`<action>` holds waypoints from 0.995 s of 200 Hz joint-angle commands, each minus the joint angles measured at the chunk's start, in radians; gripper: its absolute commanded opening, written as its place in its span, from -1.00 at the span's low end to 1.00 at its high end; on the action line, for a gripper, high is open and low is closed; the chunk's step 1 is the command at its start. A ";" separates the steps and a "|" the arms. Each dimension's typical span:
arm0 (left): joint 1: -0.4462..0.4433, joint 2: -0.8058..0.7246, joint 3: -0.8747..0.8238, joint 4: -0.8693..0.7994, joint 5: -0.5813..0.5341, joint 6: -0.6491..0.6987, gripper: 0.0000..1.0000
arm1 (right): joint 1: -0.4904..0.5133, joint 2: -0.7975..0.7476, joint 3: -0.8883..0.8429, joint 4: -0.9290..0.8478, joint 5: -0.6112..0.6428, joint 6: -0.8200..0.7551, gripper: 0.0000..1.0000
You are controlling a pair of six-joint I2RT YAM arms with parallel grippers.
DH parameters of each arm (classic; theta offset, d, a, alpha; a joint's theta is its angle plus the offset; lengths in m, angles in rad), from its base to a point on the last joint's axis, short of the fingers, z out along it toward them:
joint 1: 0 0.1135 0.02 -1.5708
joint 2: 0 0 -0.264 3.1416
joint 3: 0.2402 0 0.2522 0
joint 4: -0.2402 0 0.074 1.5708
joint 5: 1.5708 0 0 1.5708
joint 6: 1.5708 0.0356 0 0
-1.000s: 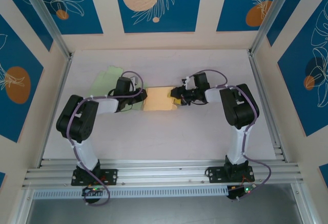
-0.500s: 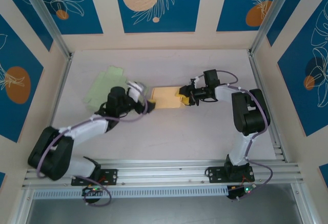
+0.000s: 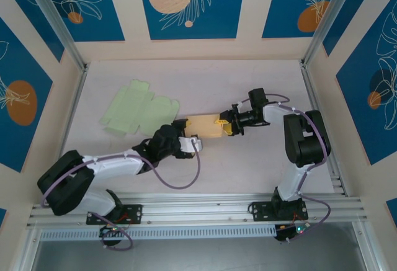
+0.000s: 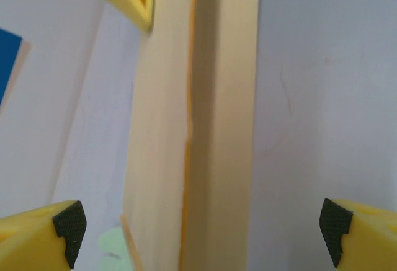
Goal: Fold the paper box
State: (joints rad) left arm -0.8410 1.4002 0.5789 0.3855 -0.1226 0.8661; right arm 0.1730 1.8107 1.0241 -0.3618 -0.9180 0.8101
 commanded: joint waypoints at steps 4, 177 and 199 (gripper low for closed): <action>-0.007 0.049 0.060 0.008 -0.111 0.060 0.94 | 0.011 -0.032 -0.017 -0.074 -0.053 -0.028 -0.15; 0.058 -0.032 0.246 -0.494 0.204 -0.068 -0.02 | -0.060 -0.187 -0.090 -0.091 0.087 -0.073 0.48; 0.097 -0.001 0.284 -0.568 0.281 -0.089 -0.04 | -0.112 -0.283 -0.130 -0.087 0.145 -0.067 0.49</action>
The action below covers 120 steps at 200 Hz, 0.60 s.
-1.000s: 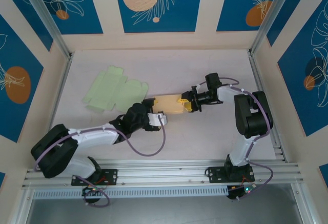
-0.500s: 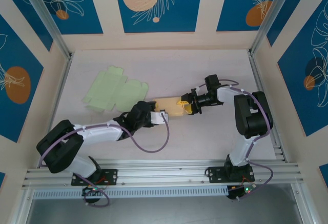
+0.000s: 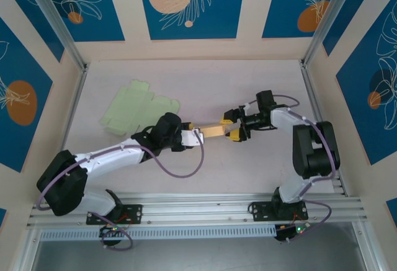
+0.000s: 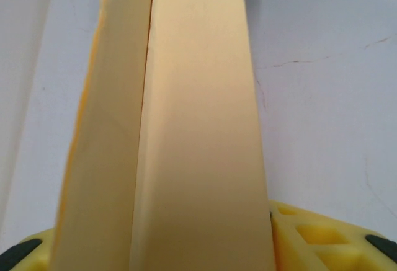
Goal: Fold the paper box
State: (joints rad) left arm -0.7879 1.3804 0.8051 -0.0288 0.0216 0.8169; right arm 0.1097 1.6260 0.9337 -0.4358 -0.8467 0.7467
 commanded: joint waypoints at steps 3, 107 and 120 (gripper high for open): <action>0.049 0.023 0.063 -0.161 0.148 -0.043 -0.05 | -0.055 -0.111 -0.044 -0.014 0.080 -0.005 0.50; 0.211 0.273 0.196 -0.203 0.512 -0.082 -0.03 | 0.114 -0.416 0.093 -0.293 0.740 -0.339 0.24; 0.219 0.285 0.217 -0.213 0.521 -0.075 -0.04 | 0.167 -0.414 0.105 -0.282 0.800 -0.375 0.20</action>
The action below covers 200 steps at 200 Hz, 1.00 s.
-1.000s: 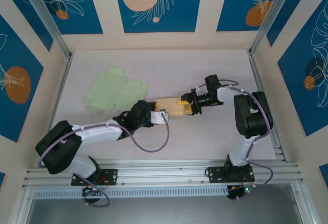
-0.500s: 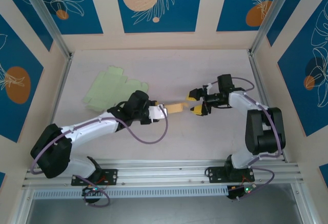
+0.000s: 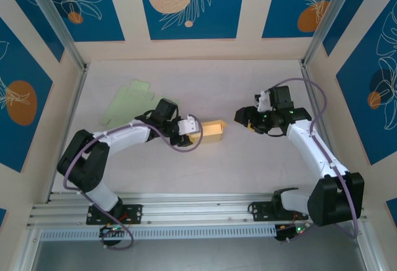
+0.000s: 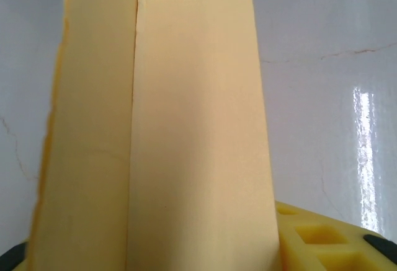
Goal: Fold the paper box
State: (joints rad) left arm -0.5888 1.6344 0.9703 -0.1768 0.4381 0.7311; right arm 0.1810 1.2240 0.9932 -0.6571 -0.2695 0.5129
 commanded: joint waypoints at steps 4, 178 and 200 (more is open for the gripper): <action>0.022 0.037 0.061 -0.072 0.107 0.014 -0.04 | 0.109 -0.011 0.046 -0.055 0.237 -0.154 0.20; 0.025 0.104 0.142 -0.122 0.078 0.046 0.04 | 0.239 0.240 0.184 -0.026 0.267 -0.340 -0.23; 0.026 0.104 0.141 -0.114 0.069 0.040 0.04 | 0.248 0.246 0.186 -0.041 0.293 -0.327 -0.27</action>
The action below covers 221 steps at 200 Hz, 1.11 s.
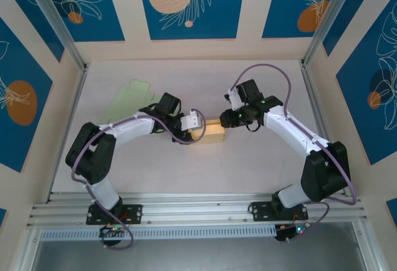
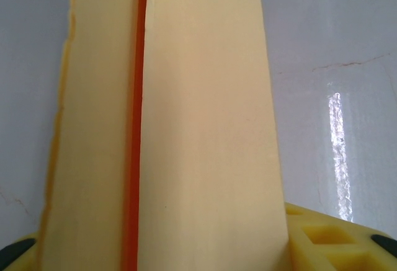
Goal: Fold the paper box
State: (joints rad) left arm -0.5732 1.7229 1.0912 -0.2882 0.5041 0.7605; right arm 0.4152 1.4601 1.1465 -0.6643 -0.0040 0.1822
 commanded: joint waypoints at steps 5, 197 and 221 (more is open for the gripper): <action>0.010 0.017 0.021 -0.002 0.001 0.009 0.04 | 0.015 0.010 0.032 -0.037 0.033 0.008 -0.27; -0.001 0.028 0.022 0.021 -0.023 -0.011 0.06 | 0.067 0.035 0.028 0.016 0.006 0.173 -0.76; -0.004 0.029 0.022 0.021 -0.029 -0.011 0.06 | 0.070 0.046 0.032 0.019 0.017 0.185 -0.76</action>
State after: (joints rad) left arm -0.5735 1.7275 1.0916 -0.2710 0.4702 0.7570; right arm 0.4713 1.4857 1.1503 -0.6544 0.0345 0.3325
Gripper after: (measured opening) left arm 0.528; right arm 0.121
